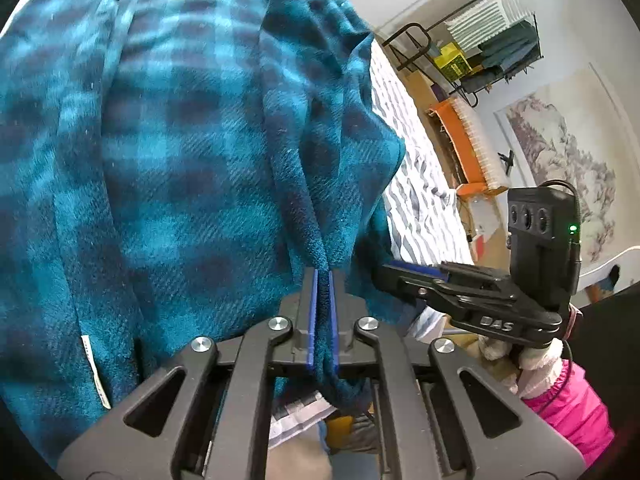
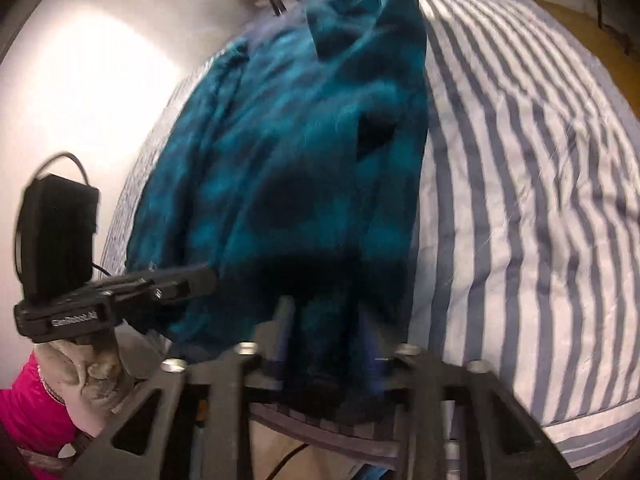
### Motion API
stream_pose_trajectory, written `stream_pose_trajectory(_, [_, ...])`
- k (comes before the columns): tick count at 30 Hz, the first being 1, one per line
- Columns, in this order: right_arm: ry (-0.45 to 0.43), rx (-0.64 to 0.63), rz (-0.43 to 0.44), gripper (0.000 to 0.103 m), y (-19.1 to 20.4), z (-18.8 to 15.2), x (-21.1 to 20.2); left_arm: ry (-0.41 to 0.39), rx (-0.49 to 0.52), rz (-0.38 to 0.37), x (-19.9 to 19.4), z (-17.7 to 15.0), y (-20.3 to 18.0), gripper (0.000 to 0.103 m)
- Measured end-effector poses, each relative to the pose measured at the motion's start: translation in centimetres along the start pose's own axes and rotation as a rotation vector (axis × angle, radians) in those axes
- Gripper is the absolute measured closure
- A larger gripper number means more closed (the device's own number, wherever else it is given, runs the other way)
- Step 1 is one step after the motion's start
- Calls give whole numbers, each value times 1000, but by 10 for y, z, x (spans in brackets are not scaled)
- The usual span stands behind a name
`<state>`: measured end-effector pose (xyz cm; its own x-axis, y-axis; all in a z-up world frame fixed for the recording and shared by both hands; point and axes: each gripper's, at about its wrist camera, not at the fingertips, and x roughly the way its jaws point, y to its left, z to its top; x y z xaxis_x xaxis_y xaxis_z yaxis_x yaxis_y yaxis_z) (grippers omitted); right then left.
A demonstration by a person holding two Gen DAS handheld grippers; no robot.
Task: Fold large clothes
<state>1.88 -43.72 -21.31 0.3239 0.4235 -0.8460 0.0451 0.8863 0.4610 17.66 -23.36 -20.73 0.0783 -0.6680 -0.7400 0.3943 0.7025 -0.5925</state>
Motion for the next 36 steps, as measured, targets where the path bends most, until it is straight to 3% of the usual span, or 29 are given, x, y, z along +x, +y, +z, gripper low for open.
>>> stream_pose_trajectory(2, [-2,-7,-23,100,1,-2,-1,-47,-12,10,-11,-3,-4,102])
stream_pose_trajectory(5, [-61,-35,-11,101,12,-6,-25,-111,-15,4,-30,-14,-10,102])
stream_pose_trajectory(8, [-122,-81,-85,101,16,-10,-49,-86,14,64,-19,-21,-8,102])
stream_pose_trajectory(10, [-91,-65,-158,101,7,-10,-41,-56,-9,85,-7,-24,1,102])
stream_pose_trajectory(12, [-25,-27,-156,101,-3,-13,-24,-48,-11,106,-2,-25,2,102])
stream_pose_trajectory(14, [14,-38,-135,93,-4,-16,-18,-44,-8,98,-7,-26,1,102])
stream_pose_trajectory(15, [20,-49,-139,83,-2,-14,-19,-50,0,98,-13,-26,0,102])
stream_pose_trajectory(17, [-24,-74,-127,71,1,-10,-35,-83,27,113,-24,-26,-2,102])
stream_pose_trajectory(20, [-127,-73,-65,69,-1,1,-64,-128,55,115,-41,-25,-11,102])
stream_pose_trajectory(25, [-220,-81,-49,67,1,52,-77,-145,112,77,-36,-19,-37,102])
stream_pose_trajectory(31, [-281,-183,-24,65,39,136,-78,-126,122,49,-9,-16,-44,102])
stream_pose_trajectory(33, [-282,-199,-23,53,47,158,-77,-112,95,37,4,-14,-37,102])
stream_pose_trajectory(36, [-255,-235,-40,45,62,208,-58,-112,81,33,13,-15,-29,102])
